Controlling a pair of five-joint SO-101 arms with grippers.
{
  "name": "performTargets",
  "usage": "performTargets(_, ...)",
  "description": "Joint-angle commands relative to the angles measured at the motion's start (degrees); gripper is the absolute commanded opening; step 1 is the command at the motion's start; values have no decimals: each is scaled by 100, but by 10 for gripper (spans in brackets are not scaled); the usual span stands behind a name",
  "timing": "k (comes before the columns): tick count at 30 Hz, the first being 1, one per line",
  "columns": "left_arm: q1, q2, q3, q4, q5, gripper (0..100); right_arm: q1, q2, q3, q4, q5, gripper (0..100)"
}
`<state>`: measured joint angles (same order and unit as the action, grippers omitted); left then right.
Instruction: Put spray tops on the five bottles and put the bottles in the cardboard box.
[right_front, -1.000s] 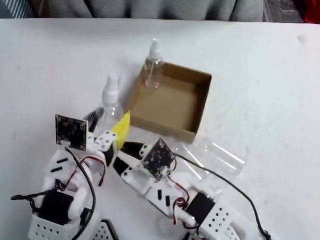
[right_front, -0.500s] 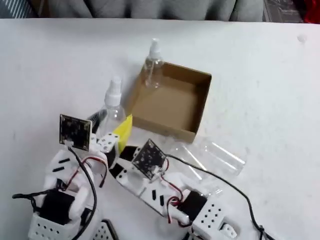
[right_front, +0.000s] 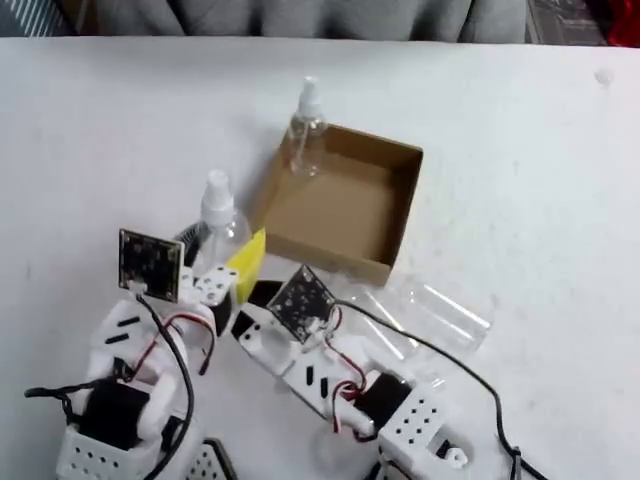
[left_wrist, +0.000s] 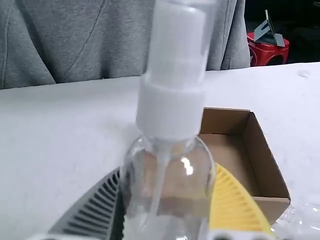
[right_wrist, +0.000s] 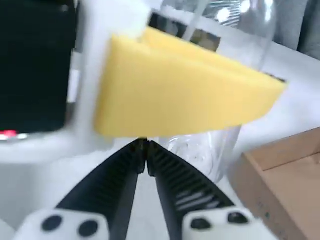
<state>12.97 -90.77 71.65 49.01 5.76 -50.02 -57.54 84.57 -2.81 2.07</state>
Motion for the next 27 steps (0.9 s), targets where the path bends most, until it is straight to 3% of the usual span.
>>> performTargets(1,101,-136,-299,53,-53,20,470,-48,-229,-92,-18,15)
performTargets(7,75,-110,422,-1178,-18,20,488,-409,-255,1033,-9,15)
performTargets(11,-110,-101,431,-1512,-18,20,637,-1270,-255,2097,18,15)
performTargets(14,-92,-92,431,-1582,-18,20,971,-2105,-255,2862,501,15)
performTargets(22,-75,-92,431,-1969,-9,20,2589,-3916,-246,5138,738,15)
performTargets(27,-75,514,360,-2602,-9,20,4110,-4462,-211,5446,774,15)
